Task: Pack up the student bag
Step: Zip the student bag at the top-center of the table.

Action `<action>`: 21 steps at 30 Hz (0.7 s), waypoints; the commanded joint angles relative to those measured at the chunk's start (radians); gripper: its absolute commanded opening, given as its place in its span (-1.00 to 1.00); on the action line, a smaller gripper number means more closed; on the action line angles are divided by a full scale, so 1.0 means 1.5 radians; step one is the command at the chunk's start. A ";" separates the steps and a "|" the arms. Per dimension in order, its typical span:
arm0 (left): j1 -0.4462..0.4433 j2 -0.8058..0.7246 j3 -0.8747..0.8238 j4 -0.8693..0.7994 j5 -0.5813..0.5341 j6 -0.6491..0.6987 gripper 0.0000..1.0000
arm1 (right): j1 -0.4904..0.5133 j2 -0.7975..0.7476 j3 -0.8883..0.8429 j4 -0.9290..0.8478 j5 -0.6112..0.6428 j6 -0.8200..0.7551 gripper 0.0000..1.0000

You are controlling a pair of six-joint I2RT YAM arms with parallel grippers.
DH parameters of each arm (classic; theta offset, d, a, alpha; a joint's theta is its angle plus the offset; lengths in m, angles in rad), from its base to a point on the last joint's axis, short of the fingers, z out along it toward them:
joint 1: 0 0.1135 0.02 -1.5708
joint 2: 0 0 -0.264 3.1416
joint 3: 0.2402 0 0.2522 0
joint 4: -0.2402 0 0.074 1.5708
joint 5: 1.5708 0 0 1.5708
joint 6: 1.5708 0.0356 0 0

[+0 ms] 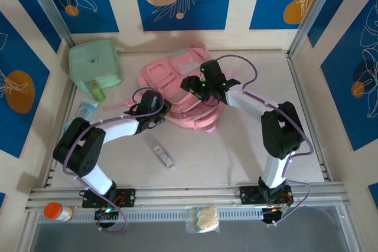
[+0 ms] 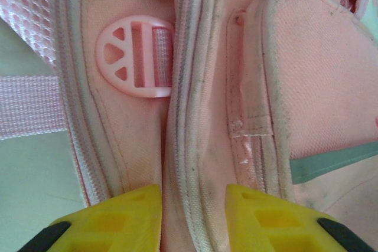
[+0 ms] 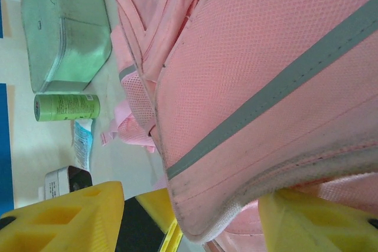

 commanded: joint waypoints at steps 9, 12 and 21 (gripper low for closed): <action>-0.040 0.038 0.027 0.053 -0.023 -0.090 -0.39 | -0.003 -0.021 -0.001 0.063 0.001 0.019 0.23; -0.051 0.039 0.008 0.071 -0.039 -0.120 -0.43 | -0.003 -0.021 -0.004 0.062 0.005 0.021 0.23; -0.079 0.034 -0.045 0.095 -0.087 -0.241 -0.34 | -0.002 -0.024 -0.017 0.066 0.016 0.035 0.22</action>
